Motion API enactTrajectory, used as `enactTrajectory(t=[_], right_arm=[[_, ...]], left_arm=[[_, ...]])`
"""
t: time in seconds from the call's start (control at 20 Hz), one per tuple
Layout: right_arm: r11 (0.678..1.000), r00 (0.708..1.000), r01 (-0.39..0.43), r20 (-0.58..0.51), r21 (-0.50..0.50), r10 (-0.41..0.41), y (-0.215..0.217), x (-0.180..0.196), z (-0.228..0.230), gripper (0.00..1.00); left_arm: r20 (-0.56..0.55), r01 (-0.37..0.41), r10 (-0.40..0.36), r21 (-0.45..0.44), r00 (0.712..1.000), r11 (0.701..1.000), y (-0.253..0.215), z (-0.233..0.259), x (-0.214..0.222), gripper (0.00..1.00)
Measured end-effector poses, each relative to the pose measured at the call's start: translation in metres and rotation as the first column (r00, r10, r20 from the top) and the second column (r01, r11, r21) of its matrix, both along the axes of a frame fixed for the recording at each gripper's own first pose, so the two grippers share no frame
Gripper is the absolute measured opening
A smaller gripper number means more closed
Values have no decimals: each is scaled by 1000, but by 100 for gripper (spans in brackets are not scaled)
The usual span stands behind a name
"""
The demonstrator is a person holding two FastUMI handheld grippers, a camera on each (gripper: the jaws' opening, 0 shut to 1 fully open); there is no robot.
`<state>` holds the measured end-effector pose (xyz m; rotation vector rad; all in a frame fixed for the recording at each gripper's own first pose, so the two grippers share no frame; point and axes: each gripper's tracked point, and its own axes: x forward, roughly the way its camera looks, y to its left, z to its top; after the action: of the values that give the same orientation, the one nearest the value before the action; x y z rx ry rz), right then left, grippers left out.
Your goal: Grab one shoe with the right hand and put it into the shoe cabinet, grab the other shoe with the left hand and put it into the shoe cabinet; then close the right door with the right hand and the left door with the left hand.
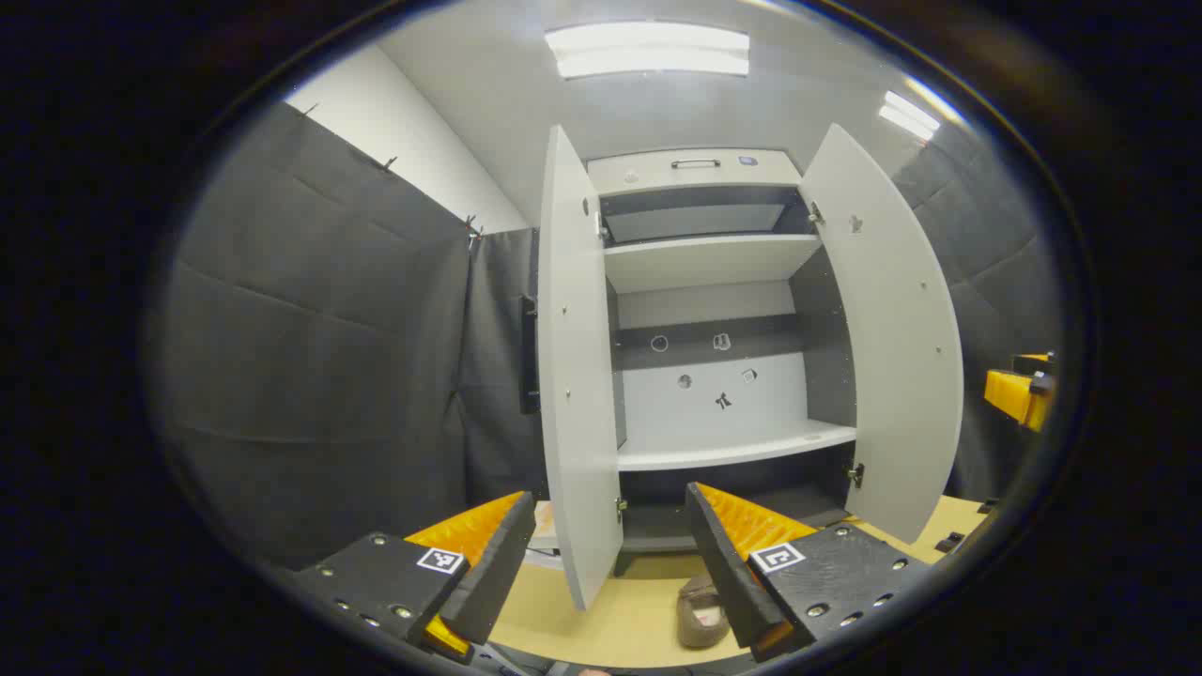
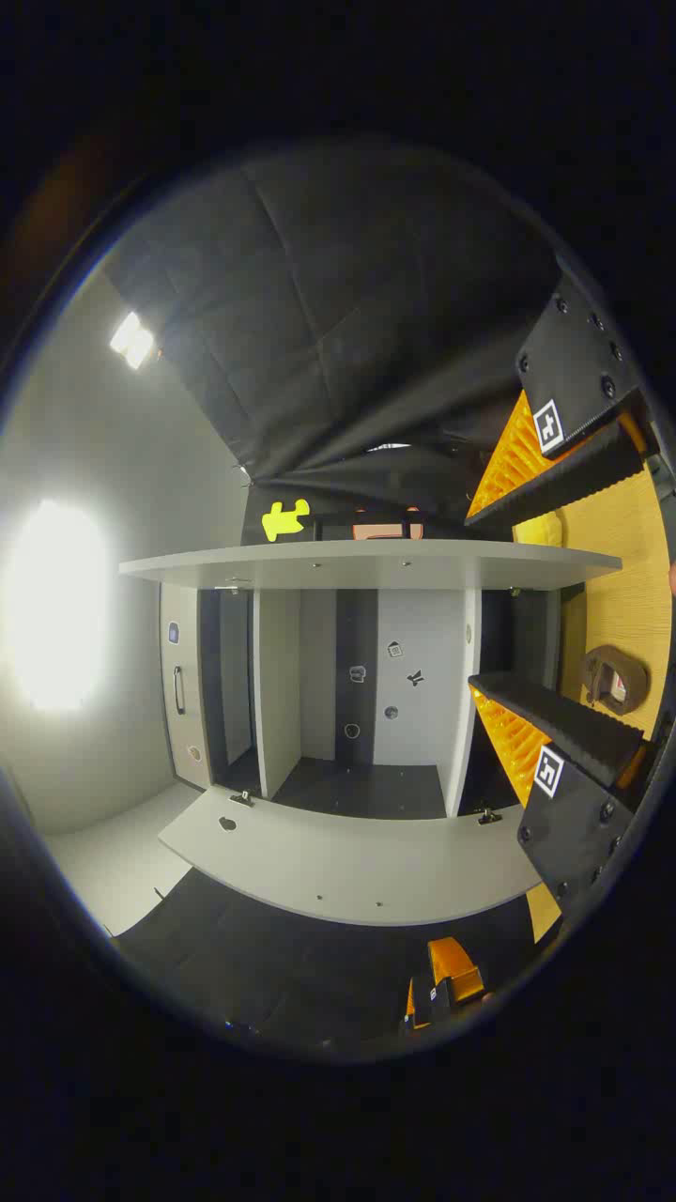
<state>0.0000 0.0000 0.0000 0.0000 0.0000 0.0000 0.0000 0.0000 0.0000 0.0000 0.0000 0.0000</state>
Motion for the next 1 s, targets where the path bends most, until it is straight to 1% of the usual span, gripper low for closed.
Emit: enactTrajectory(t=[0.15, 0.2, 0.4, 0.55, 0.85, 0.9, 0.95, 1.0], right_arm=[[1000, 1000, -11, 0, 10, 11, 4, 0, 1, 97], [1000, 1000, -12, 4, 11, 12, 4, 0, 2, 97], [1000, 1000, -12, 3, 2, 12, 2, 0, 0, 97], [1000, 1000, -6, 0, 20, 6, 0, 2, -2, 97], [1000, 1000, -1, -22, 13, 1, -11, 5, -12, 96], [1000, 1000, -4, -27, 14, 5, -13, 5, -14, 97], [1000, 999, -18, -34, 18, 18, -12, 7, -18, 96], [999, 998, -37, -42, 23, 38, -9, 8, -23, 96]], left_arm=[[2, 1, -1, 0, 1000, 1000, -1, 1, -2, 99], [4, 1, -1, 2, 1000, 1000, -2, 3, -2, 94], [12, 11, -11, 17, 1000, 1000, -7, 3, -2, 94], [9, 12, -12, 18, 1000, 1000, -11, 2, -1, 94], [13, -2, 2, 13, 1000, 1000, -16, 3, 0, 94], [13, -10, 9, 17, 1000, 1000, -17, 3, 0, 94], [13, -18, 18, 21, 1000, 1000, -18, 3, 0, 94], [14, -26, 26, 27, 1000, 999, -18, 3, -1, 96]])
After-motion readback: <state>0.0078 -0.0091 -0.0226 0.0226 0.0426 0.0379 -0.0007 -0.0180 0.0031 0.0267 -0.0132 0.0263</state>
